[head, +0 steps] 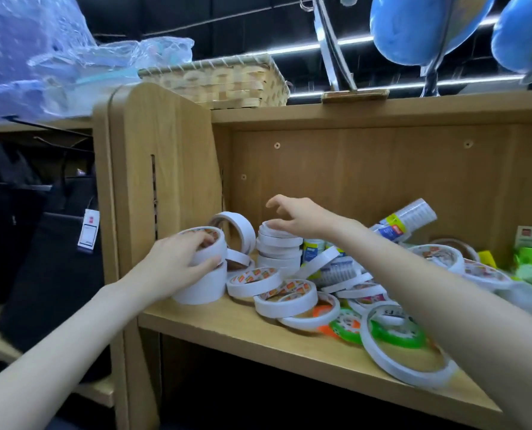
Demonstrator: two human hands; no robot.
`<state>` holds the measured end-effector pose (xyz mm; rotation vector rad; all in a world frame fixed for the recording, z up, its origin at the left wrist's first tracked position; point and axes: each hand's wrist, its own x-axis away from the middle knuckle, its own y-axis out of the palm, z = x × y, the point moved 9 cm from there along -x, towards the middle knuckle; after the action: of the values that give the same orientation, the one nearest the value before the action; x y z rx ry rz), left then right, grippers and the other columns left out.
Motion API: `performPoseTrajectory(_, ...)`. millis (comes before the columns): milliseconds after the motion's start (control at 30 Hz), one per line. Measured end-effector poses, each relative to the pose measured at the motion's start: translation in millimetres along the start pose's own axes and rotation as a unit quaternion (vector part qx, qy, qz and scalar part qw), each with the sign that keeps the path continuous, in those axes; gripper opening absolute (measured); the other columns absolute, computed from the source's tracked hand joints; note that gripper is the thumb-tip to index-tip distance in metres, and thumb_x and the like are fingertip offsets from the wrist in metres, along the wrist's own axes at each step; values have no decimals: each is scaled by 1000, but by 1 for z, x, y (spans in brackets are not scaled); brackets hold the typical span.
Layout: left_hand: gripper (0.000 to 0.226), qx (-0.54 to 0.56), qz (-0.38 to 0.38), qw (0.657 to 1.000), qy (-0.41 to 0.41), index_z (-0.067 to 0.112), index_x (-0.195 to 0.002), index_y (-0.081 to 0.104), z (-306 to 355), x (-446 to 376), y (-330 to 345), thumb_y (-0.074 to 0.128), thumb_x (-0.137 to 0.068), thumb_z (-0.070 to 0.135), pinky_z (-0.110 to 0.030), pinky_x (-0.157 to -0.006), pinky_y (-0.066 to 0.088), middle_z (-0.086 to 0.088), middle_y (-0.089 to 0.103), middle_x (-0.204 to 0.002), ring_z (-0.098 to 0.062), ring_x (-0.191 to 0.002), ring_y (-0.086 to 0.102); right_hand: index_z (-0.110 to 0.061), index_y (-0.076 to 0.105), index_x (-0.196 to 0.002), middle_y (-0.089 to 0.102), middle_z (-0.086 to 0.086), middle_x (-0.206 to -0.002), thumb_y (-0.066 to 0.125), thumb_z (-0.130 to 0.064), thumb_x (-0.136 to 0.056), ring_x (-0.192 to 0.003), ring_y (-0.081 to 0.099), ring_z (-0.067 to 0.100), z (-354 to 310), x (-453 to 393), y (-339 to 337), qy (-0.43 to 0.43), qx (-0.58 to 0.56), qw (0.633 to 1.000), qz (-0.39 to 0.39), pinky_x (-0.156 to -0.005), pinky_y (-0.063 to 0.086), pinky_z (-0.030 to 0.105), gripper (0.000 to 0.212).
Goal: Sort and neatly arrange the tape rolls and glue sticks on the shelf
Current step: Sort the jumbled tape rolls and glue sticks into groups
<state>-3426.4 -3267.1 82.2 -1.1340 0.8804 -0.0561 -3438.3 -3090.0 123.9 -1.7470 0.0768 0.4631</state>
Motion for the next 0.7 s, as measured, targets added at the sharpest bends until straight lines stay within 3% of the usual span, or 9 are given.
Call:
performPoseTrajectory(100,52,-76,-29,996,34,20,-124,48,-5,3,11,51,-85,54,-31,-95,32,4,57,-117,-17,-114,49,-24,18,-145,41,12,-142,70,-37,-81,-128,42,28,-24,-27,41,-7,-47,995,-88,-104,36,40,84)
performPoseTrajectory(200,52,-123,-49,990,38,24,-130,41,-12,0,18,56,-86,46,-31,-103,27,5,54,-125,-15,-119,46,-26,12,-145,42,9,-137,78,-33,-71,-127,40,29,-32,-45,64,-40,-3,996,-79,-102,34,48,100)
performPoseTrajectory(333,30,-133,-62,989,34,28,-105,41,-13,-8,21,55,-85,46,-31,-100,27,5,56,-117,-18,-113,49,-27,26,-140,53,1,-125,74,-24,-72,-113,49,20,-28,-50,64,-73,-30,997,-19,-87,33,36,83)
performPoseTrajectory(467,27,-128,-69,989,25,28,-99,38,-13,-9,20,56,-86,45,-31,-99,26,3,57,-115,-20,-113,49,-21,52,-124,56,-6,-84,68,-13,-80,-83,47,14,-25,-46,47,-56,-173,983,20,-66,37,19,47)
performPoseTrajectory(533,26,-124,-70,989,25,29,-97,37,-12,-9,20,55,-86,44,-32,-100,25,3,57,-115,-21,-113,48,-17,52,-120,57,-4,-90,67,-11,-81,-85,49,15,-25,-46,43,-45,-200,978,36,-69,42,19,42)
performPoseTrajectory(600,26,-121,-76,989,24,29,-97,35,-12,-9,20,55,-87,43,-32,-101,25,3,56,-115,-21,-114,47,-16,49,-124,55,-1,-111,68,-12,-81,-98,51,16,-30,-47,48,-50,-186,981,5,-84,45,28,47)
performPoseTrajectory(700,26,-126,-74,989,27,28,-100,38,-10,-8,19,54,-87,43,-33,-102,25,3,55,-115,-20,-113,48,-16,47,-124,53,0,-119,67,-8,-78,-106,50,18,-33,-48,56,-47,-153,986,-36,-90,46,34,51)
